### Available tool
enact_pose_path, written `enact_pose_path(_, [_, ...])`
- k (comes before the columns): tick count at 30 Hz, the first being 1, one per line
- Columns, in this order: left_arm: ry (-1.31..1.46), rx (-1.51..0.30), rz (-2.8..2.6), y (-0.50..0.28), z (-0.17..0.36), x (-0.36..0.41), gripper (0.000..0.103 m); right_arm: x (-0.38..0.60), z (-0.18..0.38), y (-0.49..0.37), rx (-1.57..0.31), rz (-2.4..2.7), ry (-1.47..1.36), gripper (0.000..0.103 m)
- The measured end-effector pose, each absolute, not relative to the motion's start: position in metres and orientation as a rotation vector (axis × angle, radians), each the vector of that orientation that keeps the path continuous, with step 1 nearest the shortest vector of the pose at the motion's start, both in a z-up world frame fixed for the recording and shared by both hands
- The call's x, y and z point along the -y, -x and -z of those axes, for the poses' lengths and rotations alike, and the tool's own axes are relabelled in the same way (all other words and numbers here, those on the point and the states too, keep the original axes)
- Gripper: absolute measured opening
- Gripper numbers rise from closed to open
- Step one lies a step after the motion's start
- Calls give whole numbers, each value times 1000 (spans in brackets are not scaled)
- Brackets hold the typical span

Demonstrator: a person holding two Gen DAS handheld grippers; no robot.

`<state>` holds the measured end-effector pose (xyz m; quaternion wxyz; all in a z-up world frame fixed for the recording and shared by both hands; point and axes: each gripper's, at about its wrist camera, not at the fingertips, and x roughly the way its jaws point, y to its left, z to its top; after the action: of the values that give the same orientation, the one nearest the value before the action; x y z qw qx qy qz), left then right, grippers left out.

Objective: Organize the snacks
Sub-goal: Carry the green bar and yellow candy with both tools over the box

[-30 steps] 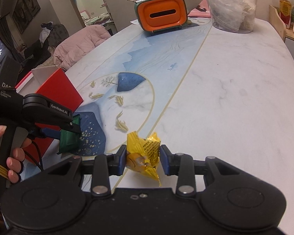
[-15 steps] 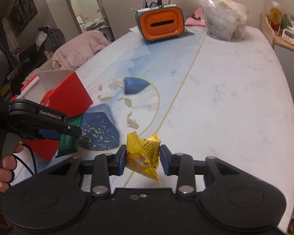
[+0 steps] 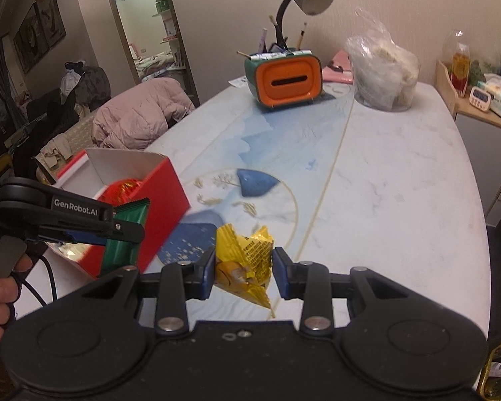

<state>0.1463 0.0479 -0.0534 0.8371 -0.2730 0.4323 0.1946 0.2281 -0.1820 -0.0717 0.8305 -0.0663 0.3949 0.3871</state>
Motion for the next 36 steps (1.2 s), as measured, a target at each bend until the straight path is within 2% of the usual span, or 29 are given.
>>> enact_pose_path(15, [510, -860, -391, -99, 16, -134, 44, 92, 34, -181, -773, -826, 148, 35])
enact_pose_path(26, [486, -861, -442, -75, 18, -209, 44, 10, 32, -160, -750, -859, 159, 35])
enact_pose_path(36, [438, -917, -458, -75, 37, -252, 44, -37, 53, -161, -783, -863, 185, 35])
